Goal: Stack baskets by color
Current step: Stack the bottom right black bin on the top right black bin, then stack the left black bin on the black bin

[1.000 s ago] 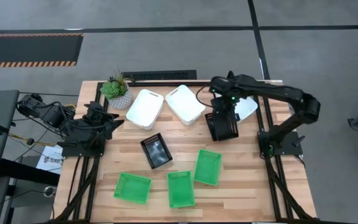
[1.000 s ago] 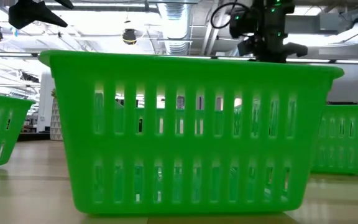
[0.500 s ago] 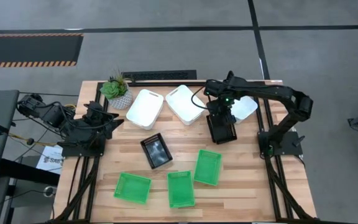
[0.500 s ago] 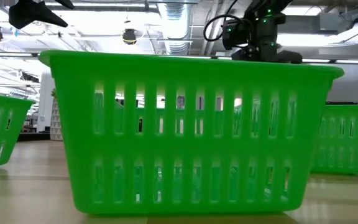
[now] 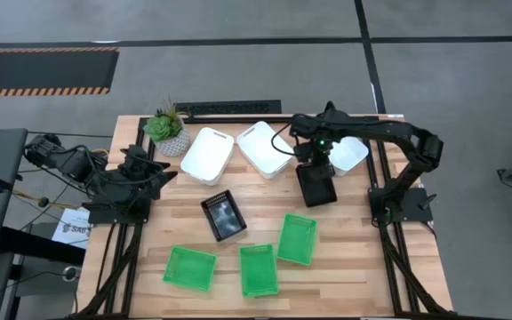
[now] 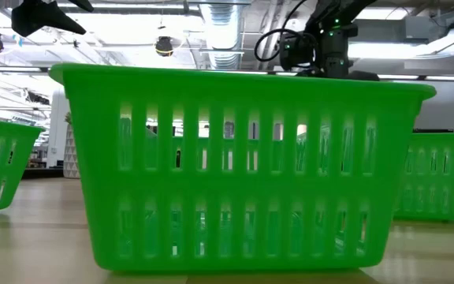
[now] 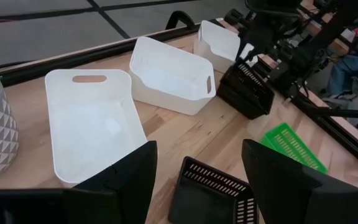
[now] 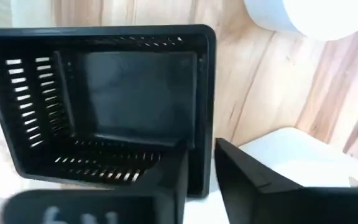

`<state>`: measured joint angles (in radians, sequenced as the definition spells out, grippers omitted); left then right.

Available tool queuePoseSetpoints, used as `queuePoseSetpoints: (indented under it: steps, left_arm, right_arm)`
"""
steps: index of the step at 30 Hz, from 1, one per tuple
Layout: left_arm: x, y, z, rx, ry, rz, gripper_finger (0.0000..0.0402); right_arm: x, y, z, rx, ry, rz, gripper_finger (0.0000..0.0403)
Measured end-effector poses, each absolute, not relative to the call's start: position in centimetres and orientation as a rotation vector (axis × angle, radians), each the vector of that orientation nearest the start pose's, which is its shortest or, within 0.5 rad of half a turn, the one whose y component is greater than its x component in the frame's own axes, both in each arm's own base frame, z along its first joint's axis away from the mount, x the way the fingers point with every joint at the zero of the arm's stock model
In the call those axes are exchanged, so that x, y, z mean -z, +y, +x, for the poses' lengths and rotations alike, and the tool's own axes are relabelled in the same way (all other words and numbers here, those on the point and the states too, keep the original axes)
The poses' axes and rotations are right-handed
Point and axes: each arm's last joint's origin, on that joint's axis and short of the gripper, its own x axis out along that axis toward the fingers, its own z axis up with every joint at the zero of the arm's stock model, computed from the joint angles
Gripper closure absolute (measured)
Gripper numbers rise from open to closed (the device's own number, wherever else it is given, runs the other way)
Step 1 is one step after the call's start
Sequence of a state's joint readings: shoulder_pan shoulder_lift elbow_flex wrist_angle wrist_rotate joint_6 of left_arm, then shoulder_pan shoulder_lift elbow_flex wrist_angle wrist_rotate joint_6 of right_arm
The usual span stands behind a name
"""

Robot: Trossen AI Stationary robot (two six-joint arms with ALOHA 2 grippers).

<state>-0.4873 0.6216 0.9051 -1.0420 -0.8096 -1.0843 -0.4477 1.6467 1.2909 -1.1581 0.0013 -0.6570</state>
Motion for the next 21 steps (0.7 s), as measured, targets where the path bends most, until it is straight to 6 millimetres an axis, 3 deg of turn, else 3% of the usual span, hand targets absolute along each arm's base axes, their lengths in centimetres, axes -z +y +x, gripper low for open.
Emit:
queuePoseSetpoints:
  steps: [5,9,15,21]
  left_arm:
    - [-32.3,-2.3,8.7,-0.570,0.373,-0.587,0.0178]
    - [-32.3,-2.3,8.7,-0.570,0.374,-0.587,0.0178]
    - [-32.2,-2.4,8.7,-0.552,0.391,-0.602,0.0178]
    - [-32.2,-2.4,8.7,-0.550,0.391,-0.607,0.0178]
  right_arm:
    - [-25.4,-12.8,26.8,-0.064,1.495,-0.130,0.0225]
    - [-28.1,-12.4,27.7,0.030,1.437,-0.049,0.0191]
    - [-32.8,-10.3,30.8,0.047,1.107,0.112,0.0182]
    - [-34.4,-6.2,34.3,0.007,0.846,0.104,0.0182]
